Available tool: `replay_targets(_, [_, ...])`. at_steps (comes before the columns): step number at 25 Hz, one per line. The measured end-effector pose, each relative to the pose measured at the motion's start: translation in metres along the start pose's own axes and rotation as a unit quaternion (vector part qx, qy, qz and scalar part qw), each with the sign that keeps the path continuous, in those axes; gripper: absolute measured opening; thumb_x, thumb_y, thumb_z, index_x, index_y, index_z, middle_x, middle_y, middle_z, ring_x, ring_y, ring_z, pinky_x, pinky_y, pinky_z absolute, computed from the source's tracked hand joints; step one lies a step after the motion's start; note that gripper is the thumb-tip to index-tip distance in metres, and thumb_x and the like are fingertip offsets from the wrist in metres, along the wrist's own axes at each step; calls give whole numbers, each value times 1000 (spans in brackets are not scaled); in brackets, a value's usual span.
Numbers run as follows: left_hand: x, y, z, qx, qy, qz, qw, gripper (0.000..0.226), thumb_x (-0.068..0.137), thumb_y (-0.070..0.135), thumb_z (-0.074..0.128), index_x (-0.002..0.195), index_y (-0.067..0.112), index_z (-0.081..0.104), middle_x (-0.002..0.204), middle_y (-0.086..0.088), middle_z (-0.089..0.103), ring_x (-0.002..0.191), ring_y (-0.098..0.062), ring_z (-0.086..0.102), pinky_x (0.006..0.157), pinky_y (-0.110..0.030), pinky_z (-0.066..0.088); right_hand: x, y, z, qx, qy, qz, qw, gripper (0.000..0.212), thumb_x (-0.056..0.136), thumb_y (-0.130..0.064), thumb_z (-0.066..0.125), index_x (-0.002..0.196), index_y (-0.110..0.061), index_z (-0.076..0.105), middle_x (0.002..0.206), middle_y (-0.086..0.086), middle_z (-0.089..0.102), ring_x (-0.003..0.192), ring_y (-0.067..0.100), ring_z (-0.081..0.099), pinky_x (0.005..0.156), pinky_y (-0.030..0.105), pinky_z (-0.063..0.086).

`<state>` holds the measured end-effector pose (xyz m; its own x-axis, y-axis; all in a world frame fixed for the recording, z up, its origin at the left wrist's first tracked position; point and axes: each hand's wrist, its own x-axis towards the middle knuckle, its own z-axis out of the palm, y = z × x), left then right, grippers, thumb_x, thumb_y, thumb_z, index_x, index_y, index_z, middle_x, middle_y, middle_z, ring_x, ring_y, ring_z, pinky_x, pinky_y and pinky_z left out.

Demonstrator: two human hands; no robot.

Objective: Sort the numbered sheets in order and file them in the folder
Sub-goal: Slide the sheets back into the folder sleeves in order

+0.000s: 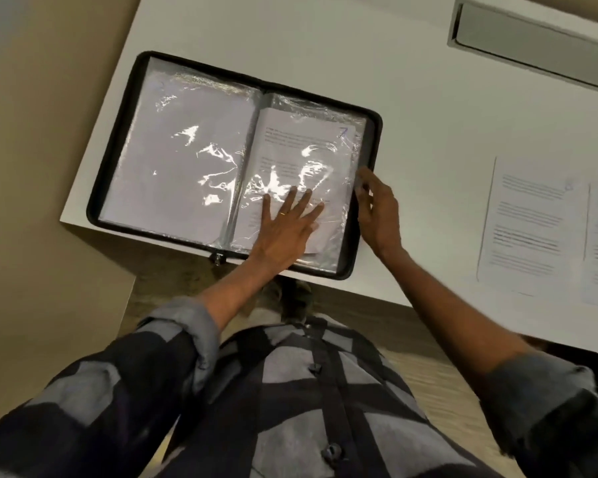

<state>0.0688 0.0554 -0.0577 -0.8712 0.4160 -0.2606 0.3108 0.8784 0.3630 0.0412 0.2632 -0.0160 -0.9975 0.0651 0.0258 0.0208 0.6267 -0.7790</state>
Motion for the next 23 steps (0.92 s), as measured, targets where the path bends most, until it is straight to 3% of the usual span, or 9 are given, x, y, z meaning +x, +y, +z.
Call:
replay_targets(3, [-9, 4, -14, -130, 33, -31, 990, 51, 109, 50, 17, 160, 42, 19, 171, 11, 3, 157, -12, -8, 123, -61, -5, -36, -4, 11, 39, 29, 54, 997, 32, 108, -16, 45, 139, -13, 53, 134, -1, 59, 117, 5, 58, 103, 31, 50])
replay_targets(5, [-17, 4, -26, -222, 53, -26, 973, 53, 108, 55, 17, 160, 44, 17, 171, 13, 3, 157, -7, -7, 125, -57, -4, -44, -10, 23, 56, -16, 67, 996, 38, 108, -21, 45, 145, -11, 49, 141, 6, 57, 119, 16, 60, 103, 40, 51])
replay_targets(9, [-47, 7, -67, -417, 62, -37, 906, 68, 102, 63, 34, 162, 39, 12, 170, 11, 7, 156, -9, 10, 127, -45, 21, -43, -63, 50, 139, -135, -25, 981, 49, 104, -30, 47, 148, -8, 43, 141, 8, 60, 117, 13, 62, 101, 33, 54])
replay_targets(12, [-73, 2, -113, -452, 104, -84, 882, 89, 89, 78, 46, 161, 40, 12, 169, 16, 10, 154, -6, 17, 121, -25, 26, -38, -104, 72, 150, -170, -87, 970, 61, 106, -45, 37, 159, -17, 25, 158, 6, 44, 134, 18, 54, 109, 34, 48])
replay_targets(14, [-87, -15, -139, -411, 141, -107, 894, 89, 93, 57, 64, 161, 40, 9, 163, 24, 13, 148, 4, 18, 111, -6, 26, -31, -126, 90, 132, -195, -142, 961, 66, 106, -50, 34, 162, -18, 18, 166, 3, 29, 144, 22, 44, 115, 42, 43])
replay_targets(15, [-93, -29, -151, -381, 155, -129, 902, 88, 96, 41, 67, 162, 39, 9, 163, 23, 15, 146, 4, 20, 110, -5, 27, -27, -137, 99, 118, -212, -151, 958, 67, 106, -50, 36, 162, -19, 17, 167, 0, 25, 147, 20, 41, 116, 43, 41])
replay_targets(18, [-117, -81, -173, -336, 184, -220, 897, 88, 95, 13, 71, 162, 32, 17, 165, 5, 30, 147, -12, 33, 115, -25, 33, -18, -159, 126, 56, -251, -160, 953, 72, 105, -50, 45, 163, -21, 14, 169, -2, 21, 151, 15, 30, 122, 35, 31])
replay_targets(21, [-136, -136, -172, -341, 238, -288, 863, 79, 81, 13, 85, 150, 26, 48, 143, -6, 60, 129, -21, 59, 108, -43, 50, -6, -154, 159, -34, -274, -196, 941, 77, 105, -52, 45, 163, -18, 9, 171, 3, 9, 155, 20, 18, 127, 37, 19])
replay_targets(23, [-141, -163, -162, -331, 252, -313, 854, 71, 81, 13, 85, 144, 25, 55, 134, -8, 66, 116, -25, 67, 99, -46, 56, 2, -150, 181, -106, -290, -207, 928, 79, 104, -57, 39, 163, -17, 7, 171, 5, 1, 157, 24, 9, 128, 46, 16])
